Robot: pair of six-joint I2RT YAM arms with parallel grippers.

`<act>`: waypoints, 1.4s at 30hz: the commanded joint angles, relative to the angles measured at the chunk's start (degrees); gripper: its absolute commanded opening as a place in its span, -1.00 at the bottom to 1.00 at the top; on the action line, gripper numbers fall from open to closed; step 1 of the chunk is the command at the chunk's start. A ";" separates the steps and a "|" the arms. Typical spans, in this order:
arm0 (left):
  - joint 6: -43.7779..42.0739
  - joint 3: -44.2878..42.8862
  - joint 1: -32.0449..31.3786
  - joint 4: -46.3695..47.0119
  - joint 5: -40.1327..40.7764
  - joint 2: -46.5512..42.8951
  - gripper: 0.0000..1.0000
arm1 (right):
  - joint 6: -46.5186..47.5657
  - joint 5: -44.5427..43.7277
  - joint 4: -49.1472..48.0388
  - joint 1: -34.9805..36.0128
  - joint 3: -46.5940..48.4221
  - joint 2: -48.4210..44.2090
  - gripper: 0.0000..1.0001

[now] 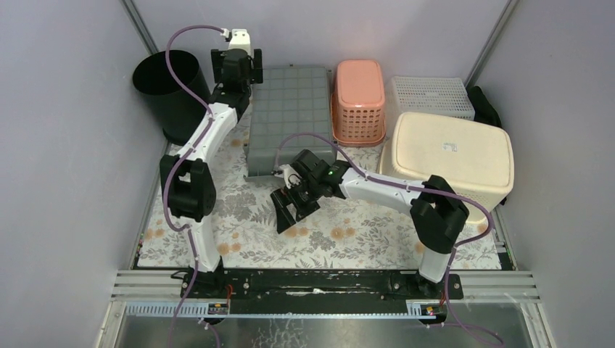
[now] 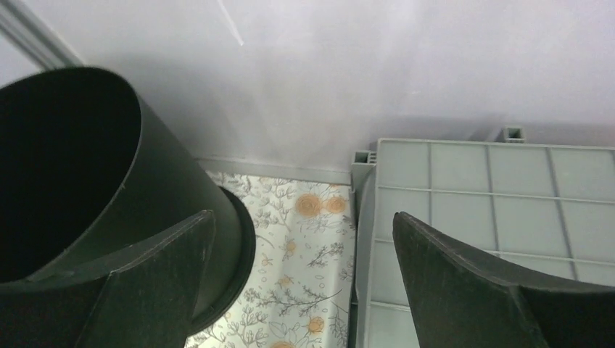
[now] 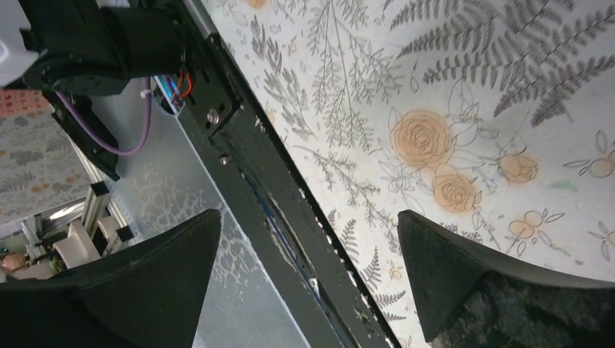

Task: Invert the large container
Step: Move the container to the center of the board.

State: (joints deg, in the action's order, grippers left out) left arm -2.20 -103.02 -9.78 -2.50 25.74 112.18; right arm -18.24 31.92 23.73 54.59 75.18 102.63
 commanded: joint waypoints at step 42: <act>29.47 28.73 -22.77 3.72 -3.30 -43.12 1.00 | -55.57 -8.25 -102.40 -13.47 0.18 17.76 0.99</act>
State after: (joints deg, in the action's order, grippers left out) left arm 28.88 -70.85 -32.23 1.83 23.46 70.06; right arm -62.59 17.30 -55.05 41.45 74.61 115.68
